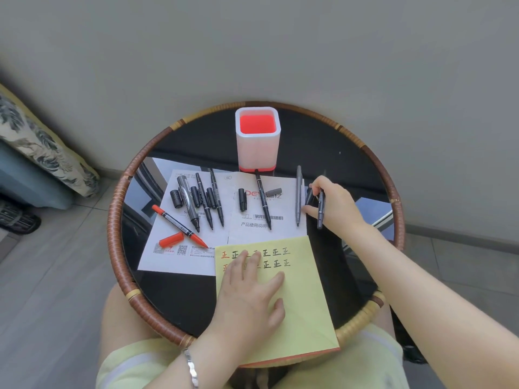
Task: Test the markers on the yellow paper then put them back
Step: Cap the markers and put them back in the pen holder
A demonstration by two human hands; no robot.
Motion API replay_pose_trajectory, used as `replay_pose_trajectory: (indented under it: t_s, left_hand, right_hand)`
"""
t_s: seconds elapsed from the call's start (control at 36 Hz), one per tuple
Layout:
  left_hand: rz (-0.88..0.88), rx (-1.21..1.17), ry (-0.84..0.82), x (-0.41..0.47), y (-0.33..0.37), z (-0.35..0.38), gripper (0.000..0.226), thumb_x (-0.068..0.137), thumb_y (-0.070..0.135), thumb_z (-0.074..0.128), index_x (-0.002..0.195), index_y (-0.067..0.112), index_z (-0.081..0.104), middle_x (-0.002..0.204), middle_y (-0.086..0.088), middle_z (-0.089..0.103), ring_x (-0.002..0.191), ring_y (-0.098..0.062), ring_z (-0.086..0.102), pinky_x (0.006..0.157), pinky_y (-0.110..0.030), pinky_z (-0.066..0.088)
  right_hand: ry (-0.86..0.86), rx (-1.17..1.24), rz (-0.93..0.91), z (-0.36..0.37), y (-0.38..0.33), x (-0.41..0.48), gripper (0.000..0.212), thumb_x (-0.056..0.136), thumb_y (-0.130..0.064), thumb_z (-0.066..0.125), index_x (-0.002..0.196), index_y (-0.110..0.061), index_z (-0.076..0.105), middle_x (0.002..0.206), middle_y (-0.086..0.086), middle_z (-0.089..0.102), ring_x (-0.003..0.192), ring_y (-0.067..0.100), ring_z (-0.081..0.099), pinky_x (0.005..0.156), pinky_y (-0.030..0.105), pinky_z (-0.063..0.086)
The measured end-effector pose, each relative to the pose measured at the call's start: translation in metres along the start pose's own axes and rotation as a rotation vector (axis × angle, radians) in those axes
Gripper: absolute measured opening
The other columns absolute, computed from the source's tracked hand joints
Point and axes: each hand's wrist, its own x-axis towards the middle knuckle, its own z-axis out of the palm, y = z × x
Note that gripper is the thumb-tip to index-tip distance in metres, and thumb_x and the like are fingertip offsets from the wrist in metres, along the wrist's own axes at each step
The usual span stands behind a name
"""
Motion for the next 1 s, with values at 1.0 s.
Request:
replay_pose_trajectory:
  t_s: [1.0]
  left_hand:
    - [-0.130,-1.267,0.306,0.015,0.000,-0.105,0.028,0.085,0.014,0.065,0.071,0.038,0.064,0.073,0.018,0.068,0.078,-0.007,0.066,0.065,-0.016,0.048]
  right_hand:
    - [0.205,0.951,0.075,-0.050,-0.084,-0.094,0.047,0.086,-0.065,0.029,0.081,-0.025,0.052,0.060,-0.007,0.065,0.059,0.007,0.058,0.065,0.030,0.050]
